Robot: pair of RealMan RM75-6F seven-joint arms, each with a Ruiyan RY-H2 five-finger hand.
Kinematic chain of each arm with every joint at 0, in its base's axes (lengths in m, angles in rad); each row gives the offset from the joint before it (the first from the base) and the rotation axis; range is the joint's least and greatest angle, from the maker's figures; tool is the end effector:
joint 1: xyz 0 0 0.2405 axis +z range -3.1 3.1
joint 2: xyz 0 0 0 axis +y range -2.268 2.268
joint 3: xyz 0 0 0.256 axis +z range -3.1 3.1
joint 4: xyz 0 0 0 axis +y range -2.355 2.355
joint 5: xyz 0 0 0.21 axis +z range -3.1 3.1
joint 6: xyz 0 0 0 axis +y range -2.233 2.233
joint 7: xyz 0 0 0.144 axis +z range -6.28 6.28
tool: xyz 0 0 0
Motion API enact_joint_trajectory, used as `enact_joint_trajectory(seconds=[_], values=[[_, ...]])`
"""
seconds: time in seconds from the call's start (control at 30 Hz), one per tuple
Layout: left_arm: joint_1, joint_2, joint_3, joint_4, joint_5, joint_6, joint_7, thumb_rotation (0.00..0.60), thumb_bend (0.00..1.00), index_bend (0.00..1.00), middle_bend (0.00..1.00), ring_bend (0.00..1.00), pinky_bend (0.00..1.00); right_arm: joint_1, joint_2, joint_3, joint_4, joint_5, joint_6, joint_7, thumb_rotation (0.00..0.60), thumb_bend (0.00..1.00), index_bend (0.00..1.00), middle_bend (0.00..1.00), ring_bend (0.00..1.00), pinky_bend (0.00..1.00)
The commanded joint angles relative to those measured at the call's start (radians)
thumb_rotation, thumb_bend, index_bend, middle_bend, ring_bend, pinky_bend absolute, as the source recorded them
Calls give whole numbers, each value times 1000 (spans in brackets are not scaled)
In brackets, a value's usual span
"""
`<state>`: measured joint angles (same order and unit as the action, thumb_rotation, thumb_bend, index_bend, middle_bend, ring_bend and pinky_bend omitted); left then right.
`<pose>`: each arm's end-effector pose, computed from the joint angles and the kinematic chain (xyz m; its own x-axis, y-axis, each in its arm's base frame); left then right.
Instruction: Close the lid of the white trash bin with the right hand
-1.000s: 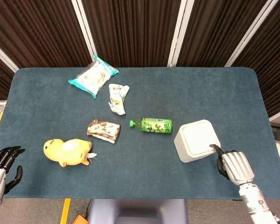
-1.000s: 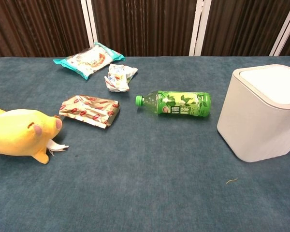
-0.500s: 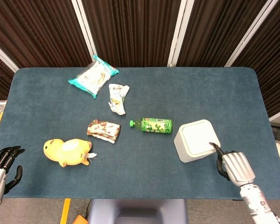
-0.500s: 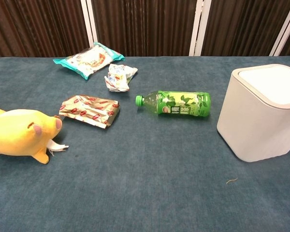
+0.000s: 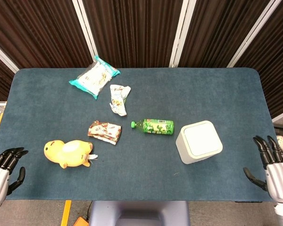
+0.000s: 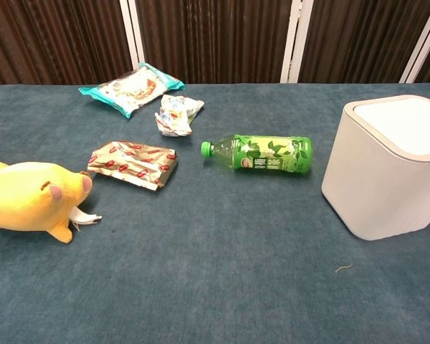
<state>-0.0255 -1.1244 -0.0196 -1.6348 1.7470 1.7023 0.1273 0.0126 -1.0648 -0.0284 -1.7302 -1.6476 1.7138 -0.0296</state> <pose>-0.2740 0.1513 0.1669 0.4559 -0.1813 0.8714 0.8562 -0.1781 -0.4850 -0.2782 -0.1403 0.1792 0.3539 0.1209 0.9275 -0.9277 -0.0805 0.3645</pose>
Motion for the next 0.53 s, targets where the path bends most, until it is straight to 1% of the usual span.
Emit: enact_joint_trajectory(seconds=[0.03, 0.17, 0.53], values=[[-2, -2, -1, -1, -2, -4, 3, 600, 546, 270, 245, 232, 373, 5, 45, -10, -37, 22, -71, -4, 600, 234, 0, 92, 0, 172], [-3, -1, 0, -2, -4, -7, 5, 600, 546, 270, 245, 232, 373, 8, 42, -8, -42, 19, -90, -12, 600, 205, 0, 92, 0, 172], [0, 1, -2, 1, -7, 3, -7, 600, 546, 269, 245, 231, 373, 1, 31, 3, -43, 14, -99, -2, 600, 206, 0, 93, 0, 160]])
